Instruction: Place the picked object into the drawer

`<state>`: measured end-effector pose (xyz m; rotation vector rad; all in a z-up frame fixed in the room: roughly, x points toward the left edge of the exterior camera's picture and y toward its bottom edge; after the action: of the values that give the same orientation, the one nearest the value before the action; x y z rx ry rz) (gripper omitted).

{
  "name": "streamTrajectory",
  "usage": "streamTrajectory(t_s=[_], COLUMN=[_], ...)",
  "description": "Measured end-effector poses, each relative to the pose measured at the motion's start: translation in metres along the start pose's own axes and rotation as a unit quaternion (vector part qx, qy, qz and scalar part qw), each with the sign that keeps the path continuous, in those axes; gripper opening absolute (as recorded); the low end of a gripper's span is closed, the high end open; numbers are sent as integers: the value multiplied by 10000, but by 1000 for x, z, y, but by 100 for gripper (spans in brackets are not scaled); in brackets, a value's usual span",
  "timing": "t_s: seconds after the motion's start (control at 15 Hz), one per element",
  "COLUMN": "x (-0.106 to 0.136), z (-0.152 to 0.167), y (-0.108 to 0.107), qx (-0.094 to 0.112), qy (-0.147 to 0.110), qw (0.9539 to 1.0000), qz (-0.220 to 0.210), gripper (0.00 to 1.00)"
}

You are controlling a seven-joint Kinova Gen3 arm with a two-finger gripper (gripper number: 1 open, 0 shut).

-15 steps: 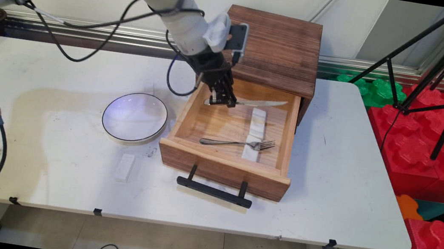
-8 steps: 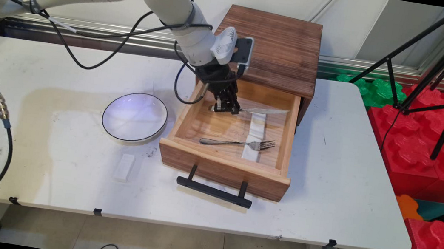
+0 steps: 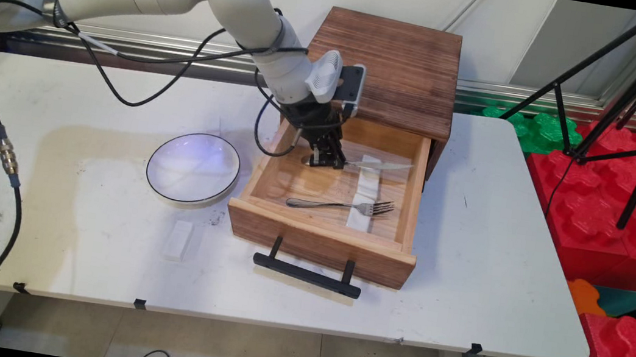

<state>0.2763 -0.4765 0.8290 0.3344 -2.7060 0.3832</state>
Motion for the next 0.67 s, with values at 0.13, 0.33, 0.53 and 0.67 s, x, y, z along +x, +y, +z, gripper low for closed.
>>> streamTrajectory(t_s=[0.13, 0.33, 0.53, 0.67], x=[1, 3, 4, 7], z=[4, 8, 8, 5], y=[1, 2, 2, 2], qx=[-11, -17, 15, 58], qy=[27, 53, 86, 136], qw=[10000, 10000, 10000, 9999], qz=[-1, -10, -35, -71], gripper=[0, 100, 100, 100])
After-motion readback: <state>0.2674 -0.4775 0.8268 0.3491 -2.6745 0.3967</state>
